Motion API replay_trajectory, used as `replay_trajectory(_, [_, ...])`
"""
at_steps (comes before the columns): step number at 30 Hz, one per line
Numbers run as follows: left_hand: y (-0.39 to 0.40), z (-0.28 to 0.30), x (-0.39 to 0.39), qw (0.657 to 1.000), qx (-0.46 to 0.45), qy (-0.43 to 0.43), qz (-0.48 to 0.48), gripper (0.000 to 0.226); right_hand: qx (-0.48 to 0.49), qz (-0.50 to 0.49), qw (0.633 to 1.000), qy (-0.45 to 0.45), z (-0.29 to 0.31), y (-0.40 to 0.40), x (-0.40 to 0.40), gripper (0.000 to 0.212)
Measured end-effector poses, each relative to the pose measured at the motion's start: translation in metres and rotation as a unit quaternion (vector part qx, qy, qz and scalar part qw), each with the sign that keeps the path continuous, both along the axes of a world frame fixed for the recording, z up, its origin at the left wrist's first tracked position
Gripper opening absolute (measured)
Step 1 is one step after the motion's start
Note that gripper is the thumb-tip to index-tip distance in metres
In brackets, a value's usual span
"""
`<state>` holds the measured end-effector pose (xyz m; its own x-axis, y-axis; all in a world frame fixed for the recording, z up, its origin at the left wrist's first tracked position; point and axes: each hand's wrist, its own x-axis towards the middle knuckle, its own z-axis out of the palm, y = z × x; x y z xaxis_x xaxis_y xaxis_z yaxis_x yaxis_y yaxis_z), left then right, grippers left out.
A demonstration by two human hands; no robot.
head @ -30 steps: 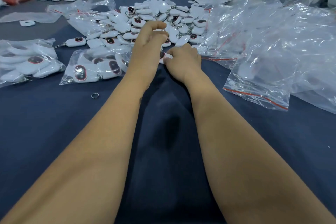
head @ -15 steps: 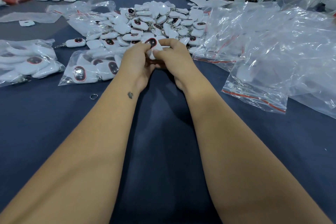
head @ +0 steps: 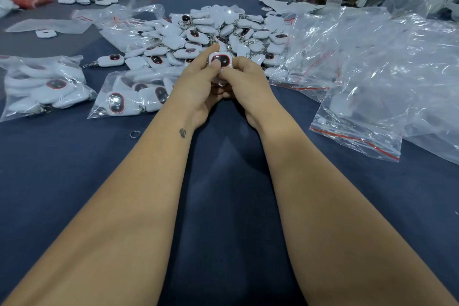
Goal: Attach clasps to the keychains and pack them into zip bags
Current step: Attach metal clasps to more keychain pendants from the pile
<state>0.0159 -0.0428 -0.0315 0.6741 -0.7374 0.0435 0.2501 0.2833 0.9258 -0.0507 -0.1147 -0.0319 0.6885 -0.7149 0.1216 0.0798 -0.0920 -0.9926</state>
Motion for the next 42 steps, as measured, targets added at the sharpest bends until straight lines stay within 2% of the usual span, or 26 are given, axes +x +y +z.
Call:
replay_trajectory(6, [0.0003,-0.0006,0.0001,1.000,-0.008,-0.011,-0.008,0.028,0.000,0.001,1.000,-0.002,0.0003,0.0006,-0.0002,0.011])
replay_trajectory(17, [0.0006,-0.0012,-0.0008,0.999,-0.013,-0.027,-0.015,0.029,-0.008,0.001,1.000,0.009,-0.0007,-0.0004,0.0015,0.013])
replay_trajectory(22, [0.0003,-0.0015,-0.0014,0.999,-0.013,-0.039,-0.020,0.032,0.050,-0.009,0.999,-0.009,0.0025,-0.0022,0.0014,0.015])
replay_trajectory(25, [0.0005,-0.0021,-0.0004,0.999,-0.013,-0.040,-0.027,0.033,0.048,-0.015,0.999,-0.009,0.0010,-0.0025,0.0026,0.014])
replay_trajectory(34, [-0.0039,-0.0073,-0.0020,0.995,0.010,-0.102,-0.006,0.035,0.029,-0.025,0.999,-0.017,-0.0038,-0.0048,0.0030,0.019])
replay_trajectory(42, [-0.0026,-0.0040,-0.0008,0.998,-0.012,-0.057,-0.006,0.032,0.003,-0.016,1.000,-0.012,-0.0039,-0.0037,0.0010,0.019])
